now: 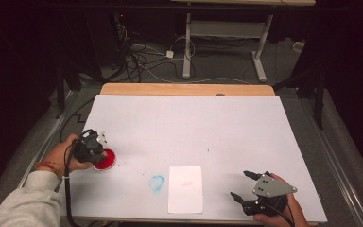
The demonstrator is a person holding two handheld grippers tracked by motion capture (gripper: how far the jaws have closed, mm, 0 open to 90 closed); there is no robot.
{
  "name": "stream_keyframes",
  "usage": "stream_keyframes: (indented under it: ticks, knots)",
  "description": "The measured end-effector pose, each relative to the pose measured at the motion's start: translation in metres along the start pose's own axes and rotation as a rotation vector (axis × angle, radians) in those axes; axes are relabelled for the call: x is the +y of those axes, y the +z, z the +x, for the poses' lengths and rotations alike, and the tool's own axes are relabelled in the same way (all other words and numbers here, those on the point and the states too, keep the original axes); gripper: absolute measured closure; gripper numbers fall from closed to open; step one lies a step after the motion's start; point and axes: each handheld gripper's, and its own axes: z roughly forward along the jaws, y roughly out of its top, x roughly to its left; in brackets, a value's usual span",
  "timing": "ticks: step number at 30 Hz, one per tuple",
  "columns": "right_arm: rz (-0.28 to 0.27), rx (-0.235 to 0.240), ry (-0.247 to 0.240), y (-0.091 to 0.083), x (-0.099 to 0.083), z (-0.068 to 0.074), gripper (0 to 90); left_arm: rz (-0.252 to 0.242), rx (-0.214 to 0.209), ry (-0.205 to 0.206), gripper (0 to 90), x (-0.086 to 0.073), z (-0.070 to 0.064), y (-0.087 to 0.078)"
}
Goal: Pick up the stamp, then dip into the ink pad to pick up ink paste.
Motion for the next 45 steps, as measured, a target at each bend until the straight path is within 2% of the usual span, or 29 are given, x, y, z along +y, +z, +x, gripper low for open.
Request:
stream_keyframes:
  ticks: [2,3,4,6,7,8,10,13,15,18,20,22,28,31,32,34,39,43,45]
  knots:
    - [-0.001,-0.002,0.002,-0.001,0.000,0.000,23.3,-0.004,0.013,-0.016,73.8,0.000,-0.001,-0.001]
    - [-0.003,-0.001,0.005,-0.001,-0.001,-0.001,23.3,-0.006,0.004,-0.030,73.8,-0.001,-0.001,-0.002]
    - [-0.003,-0.005,0.007,-0.002,-0.001,-0.001,23.3,0.007,0.007,-0.057,73.8,-0.002,0.000,-0.002]
    - [-0.006,-0.002,0.008,-0.002,0.000,-0.001,23.3,0.046,0.044,-0.134,73.9,-0.003,0.002,-0.001]
    - [-0.006,0.000,0.006,-0.002,0.000,-0.001,23.3,0.029,0.041,-0.173,73.9,-0.006,0.004,-0.002]
    - [-0.005,-0.008,0.002,-0.002,0.000,-0.001,23.3,-0.011,0.018,-0.216,73.9,-0.009,0.006,-0.004]
    - [-0.006,-0.003,0.004,-0.002,0.000,-0.002,23.4,-0.059,-0.004,-0.259,73.9,-0.013,0.006,-0.007]
    - [-0.007,-0.010,0.009,-0.002,0.000,-0.003,23.4,-0.091,0.007,-0.297,73.9,-0.014,0.001,-0.012]
    - [-0.007,-0.014,0.009,-0.003,0.000,-0.004,23.4,-0.115,-0.003,-0.316,73.9,-0.014,-0.001,-0.015]
    - [-0.008,-0.014,0.009,-0.003,0.000,-0.004,23.4,-0.128,-0.013,-0.322,73.9,-0.011,-0.004,-0.017]
    - [-0.008,-0.017,0.007,-0.004,-0.001,-0.003,23.3,-0.115,0.001,-0.318,73.9,-0.008,-0.005,-0.018]
    - [-0.007,-0.024,0.009,-0.005,0.000,-0.004,23.3,-0.125,-0.014,-0.326,73.9,-0.008,-0.004,-0.020]
    - [-0.011,-0.034,0.010,-0.005,0.000,-0.005,23.2,-0.102,0.006,-0.336,73.8,-0.008,-0.003,-0.026]
    - [-0.004,-0.032,0.008,-0.004,-0.001,-0.005,23.3,-0.119,-0.002,-0.353,73.9,-0.010,-0.004,-0.030]
    - [-0.004,-0.034,0.005,-0.004,0.000,-0.005,23.2,-0.118,-0.007,-0.347,73.9,-0.011,-0.004,-0.031]
    - [-0.013,-0.032,0.010,-0.005,0.001,-0.005,23.2,-0.136,-0.033,-0.352,73.9,-0.012,-0.005,-0.031]
    - [0.004,-0.030,0.004,-0.003,-0.001,-0.004,23.2,-0.126,-0.049,-0.361,73.9,-0.011,-0.005,-0.020]
    - [-0.007,-0.030,-0.002,-0.003,0.001,-0.004,23.2,-0.111,-0.062,-0.375,73.9,-0.010,-0.005,-0.009]
    - [-0.003,-0.029,-0.003,-0.002,0.001,-0.004,23.2,-0.094,-0.054,-0.367,73.8,-0.009,-0.006,-0.007]
